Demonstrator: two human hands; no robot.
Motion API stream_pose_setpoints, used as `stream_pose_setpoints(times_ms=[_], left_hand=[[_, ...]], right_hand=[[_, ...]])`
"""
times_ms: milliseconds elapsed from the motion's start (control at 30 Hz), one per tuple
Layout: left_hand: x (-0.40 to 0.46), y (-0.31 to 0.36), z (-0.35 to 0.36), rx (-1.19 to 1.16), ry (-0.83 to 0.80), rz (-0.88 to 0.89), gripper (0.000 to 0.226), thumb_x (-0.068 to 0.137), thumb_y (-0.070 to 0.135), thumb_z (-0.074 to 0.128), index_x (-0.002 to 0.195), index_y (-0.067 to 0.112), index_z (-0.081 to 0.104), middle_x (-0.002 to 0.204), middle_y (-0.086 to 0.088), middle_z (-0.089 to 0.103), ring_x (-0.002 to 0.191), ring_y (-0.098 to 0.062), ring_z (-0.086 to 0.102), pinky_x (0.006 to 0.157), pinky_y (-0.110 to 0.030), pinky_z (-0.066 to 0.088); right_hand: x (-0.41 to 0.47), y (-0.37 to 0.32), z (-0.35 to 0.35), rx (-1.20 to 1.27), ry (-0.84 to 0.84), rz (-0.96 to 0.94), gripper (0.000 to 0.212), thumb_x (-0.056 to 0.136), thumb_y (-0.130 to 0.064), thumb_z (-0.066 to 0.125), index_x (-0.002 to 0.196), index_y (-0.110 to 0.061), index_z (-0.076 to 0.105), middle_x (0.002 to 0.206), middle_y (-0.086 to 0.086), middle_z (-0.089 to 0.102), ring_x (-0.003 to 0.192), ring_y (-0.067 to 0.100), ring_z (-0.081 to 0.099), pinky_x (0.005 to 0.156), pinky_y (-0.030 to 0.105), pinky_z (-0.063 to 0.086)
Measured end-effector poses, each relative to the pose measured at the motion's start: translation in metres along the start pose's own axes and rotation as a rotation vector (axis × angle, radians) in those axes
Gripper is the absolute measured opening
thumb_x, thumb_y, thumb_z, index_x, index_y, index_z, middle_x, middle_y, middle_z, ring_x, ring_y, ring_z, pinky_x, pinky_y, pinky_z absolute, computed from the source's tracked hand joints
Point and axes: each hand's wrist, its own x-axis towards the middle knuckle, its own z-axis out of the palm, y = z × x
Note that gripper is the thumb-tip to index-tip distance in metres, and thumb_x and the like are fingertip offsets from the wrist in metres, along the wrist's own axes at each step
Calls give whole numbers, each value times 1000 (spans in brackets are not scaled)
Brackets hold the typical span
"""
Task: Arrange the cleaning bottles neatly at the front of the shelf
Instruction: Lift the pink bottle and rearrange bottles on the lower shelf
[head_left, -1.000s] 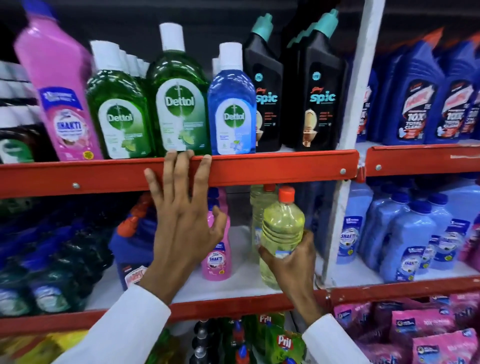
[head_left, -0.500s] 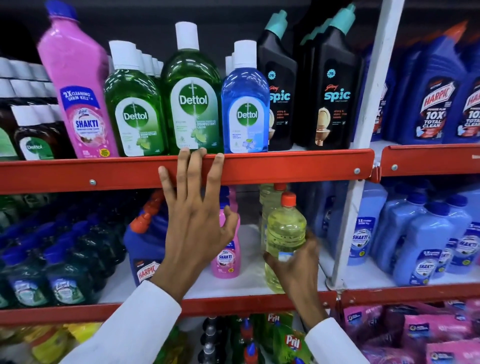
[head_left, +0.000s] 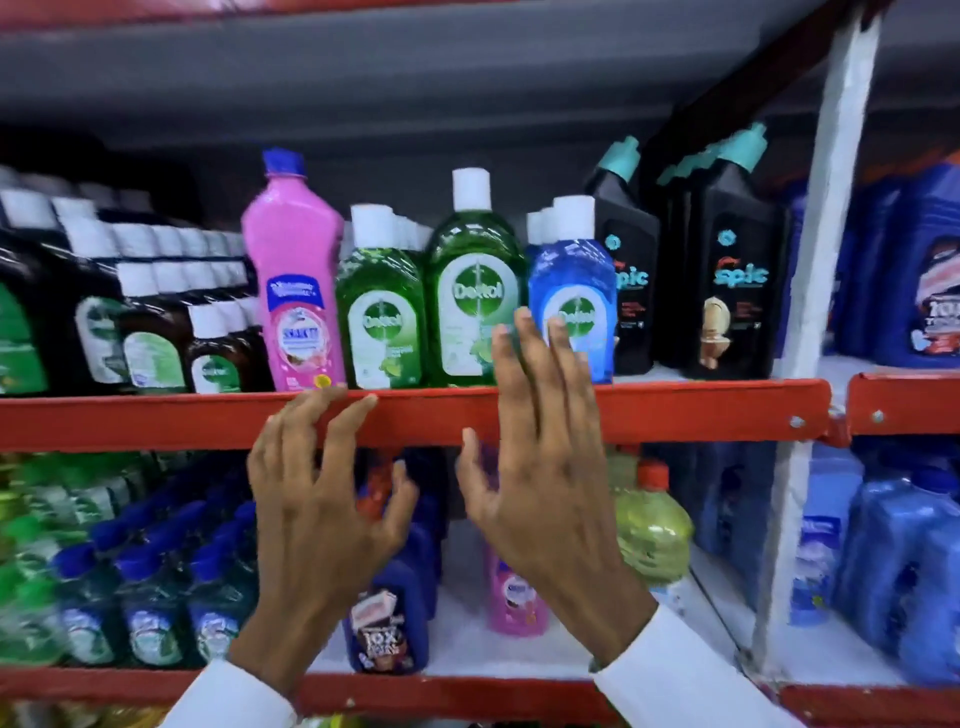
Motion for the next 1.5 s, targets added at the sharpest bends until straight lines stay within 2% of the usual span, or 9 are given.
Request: stream_pose_setpoints(times_ms=[133, 333, 533, 800, 933, 1067, 1200, 1333, 1500], left_hand=[[0, -29, -11, 68, -27, -86, 66, 79, 38, 66, 137, 10, 54, 145, -18, 51, 138, -38, 45, 118, -62, 32], [-6, -60, -9, 128, -162, -109, 83, 76, 40, 68, 149, 16, 35, 157, -16, 41, 150, -32, 28, 126, -58, 18], [-7, -73, -10, 133, -210, -86, 72, 78, 40, 74, 142, 22, 45, 156, -9, 42, 150, -31, 33, 124, -63, 23], [-3, -76, -13, 92, -221, -81, 69, 82, 40, 68, 146, 28, 46, 154, -4, 46, 149, -27, 35, 126, -59, 20], [-2, -76, -14, 80, -215, -85, 67, 81, 40, 64, 144, 27, 48, 152, -4, 48, 147, -27, 38, 125, -60, 22], [-3, -76, -13, 73, -201, -90, 65, 81, 41, 62, 143, 26, 49, 151, -4, 49, 147, -27, 38, 124, -61, 24], [-2, -71, -11, 93, -182, -113, 64, 80, 44, 58, 140, 22, 50, 148, -8, 50, 145, -29, 39, 123, -62, 26], [1, -60, -10, 117, -150, -154, 63, 78, 47, 55, 133, 15, 51, 143, -15, 52, 140, -36, 44, 119, -66, 31], [2, -52, -6, 103, -173, -134, 93, 70, 61, 71, 147, 21, 37, 153, -12, 45, 146, -40, 37, 120, -68, 24]], right_hand=[[37, -46, 24, 92, 35, -61, 73, 84, -17, 59, 150, -1, 33, 160, 19, 30, 152, 35, 22, 120, 51, 27], [83, -111, 73, 137, -51, -50, 84, 80, -18, 63, 152, 2, 24, 161, 24, 24, 151, 39, 18, 123, 49, 22], [132, -136, 98, 48, -61, 16, 95, 85, -28, 65, 155, 1, 6, 162, 32, 5, 151, 47, 6, 124, 54, 17], [169, -148, 102, -41, -199, 168, 116, 77, -22, 79, 155, -5, -5, 160, 30, 14, 142, 57, 23, 110, 61, 34], [172, -144, 101, 59, -107, 133, 112, 75, -13, 79, 156, -9, 2, 150, 24, 28, 126, 44, 39, 94, 55, 52], [166, -142, 92, 194, 16, 51, 100, 81, -13, 73, 156, -8, 7, 149, 22, 29, 128, 38, 37, 98, 53, 50], [164, -147, 56, 411, 122, -1, 101, 79, -9, 74, 157, -11, 9, 151, 20, 28, 133, 33, 33, 107, 44, 44], [150, -138, 7, 499, 100, -26, 103, 79, -14, 77, 157, -13, 10, 149, 14, 30, 134, 27, 34, 103, 28, 37], [95, -102, -34, 530, -17, 33, 103, 76, -21, 82, 155, -25, 17, 142, -2, 33, 120, 6, 41, 96, 5, 39]])
